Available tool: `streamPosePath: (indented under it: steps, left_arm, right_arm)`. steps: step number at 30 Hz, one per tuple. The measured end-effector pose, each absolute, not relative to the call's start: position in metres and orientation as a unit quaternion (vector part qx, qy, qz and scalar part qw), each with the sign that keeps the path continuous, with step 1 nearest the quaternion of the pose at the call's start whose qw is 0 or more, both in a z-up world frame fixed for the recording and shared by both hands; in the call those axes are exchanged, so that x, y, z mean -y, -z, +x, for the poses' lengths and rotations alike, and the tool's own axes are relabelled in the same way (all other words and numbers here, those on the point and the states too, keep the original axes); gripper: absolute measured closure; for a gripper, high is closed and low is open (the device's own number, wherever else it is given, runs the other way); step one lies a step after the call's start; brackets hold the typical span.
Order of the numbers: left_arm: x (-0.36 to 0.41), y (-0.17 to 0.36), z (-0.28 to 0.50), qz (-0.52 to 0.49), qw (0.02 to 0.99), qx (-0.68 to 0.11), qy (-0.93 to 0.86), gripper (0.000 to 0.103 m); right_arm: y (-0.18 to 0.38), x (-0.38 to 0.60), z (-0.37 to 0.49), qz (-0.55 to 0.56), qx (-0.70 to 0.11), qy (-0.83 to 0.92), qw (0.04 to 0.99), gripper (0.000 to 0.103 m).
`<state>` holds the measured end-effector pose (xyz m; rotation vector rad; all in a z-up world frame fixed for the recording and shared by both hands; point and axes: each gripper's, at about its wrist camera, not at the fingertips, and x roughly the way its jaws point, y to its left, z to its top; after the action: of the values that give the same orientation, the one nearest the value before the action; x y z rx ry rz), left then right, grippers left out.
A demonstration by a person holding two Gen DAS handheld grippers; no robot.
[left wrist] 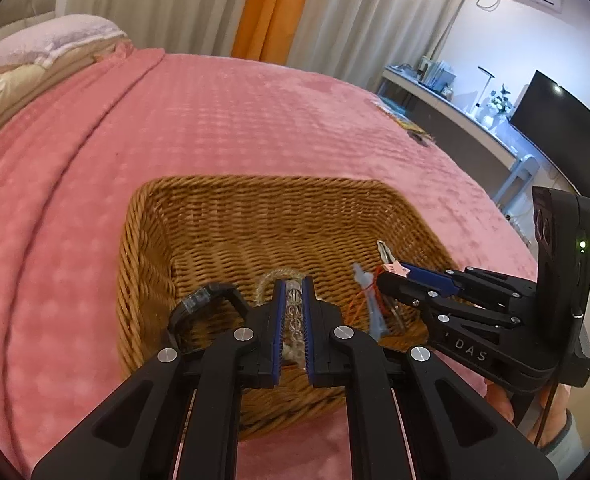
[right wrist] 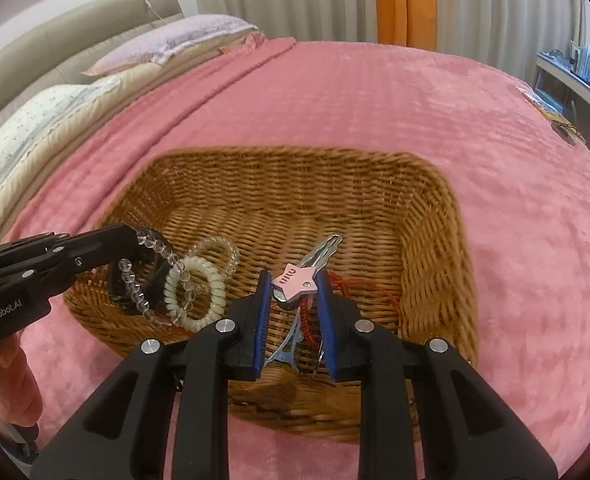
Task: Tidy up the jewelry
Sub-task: 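Carry the crystal bracelet and pink key into the basket and release both, then grasp the purple coil hair tie with the left tool while the right grasps the silver square charm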
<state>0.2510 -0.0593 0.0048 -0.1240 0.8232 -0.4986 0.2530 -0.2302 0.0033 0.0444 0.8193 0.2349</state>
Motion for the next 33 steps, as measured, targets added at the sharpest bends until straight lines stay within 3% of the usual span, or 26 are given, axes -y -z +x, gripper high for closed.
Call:
streamPosePath:
  steps: [3,4,5,7,12,15,24,33]
  left_arm:
    - [0.057,-0.004,0.252,-0.066,0.881,-0.399,0.244,0.096]
    - [0.056,-0.005,0.251,-0.067,0.88,-0.4,0.247,0.092]
    - [0.054,-0.006,0.249,-0.068,0.879,-0.399,0.252,0.088]
    - [0.05,-0.013,0.241,-0.069,0.882,-0.391,0.255,0.056]
    - [0.038,-0.036,0.214,-0.075,0.888,-0.365,0.269,0.052]
    - [0.023,-0.056,0.185,-0.085,0.895,-0.338,0.277,0.037]
    - [-0.014,-0.083,0.102,-0.078,0.923,-0.278,0.254,0.037]
    - [-0.033,-0.032,0.078,-0.065,0.93,-0.298,0.207,0.037]
  right_arm:
    - [-0.002,0.232,0.253,0.032,-0.407,-0.12,0.905,0.081]
    - [-0.004,0.233,0.252,0.036,-0.407,-0.12,0.905,0.075]
    - [-0.007,0.234,0.249,0.039,-0.402,-0.118,0.907,0.059]
    - [-0.014,0.236,0.243,0.038,-0.388,-0.113,0.914,0.044]
    - [-0.039,0.236,0.214,0.034,-0.367,-0.117,0.922,0.044]
    - [-0.057,0.238,0.187,0.031,-0.347,-0.12,0.93,0.044]
    - [-0.075,0.25,0.11,0.051,-0.311,-0.118,0.942,0.044]
    - [-0.024,0.253,0.092,0.068,-0.353,-0.091,0.929,0.044]
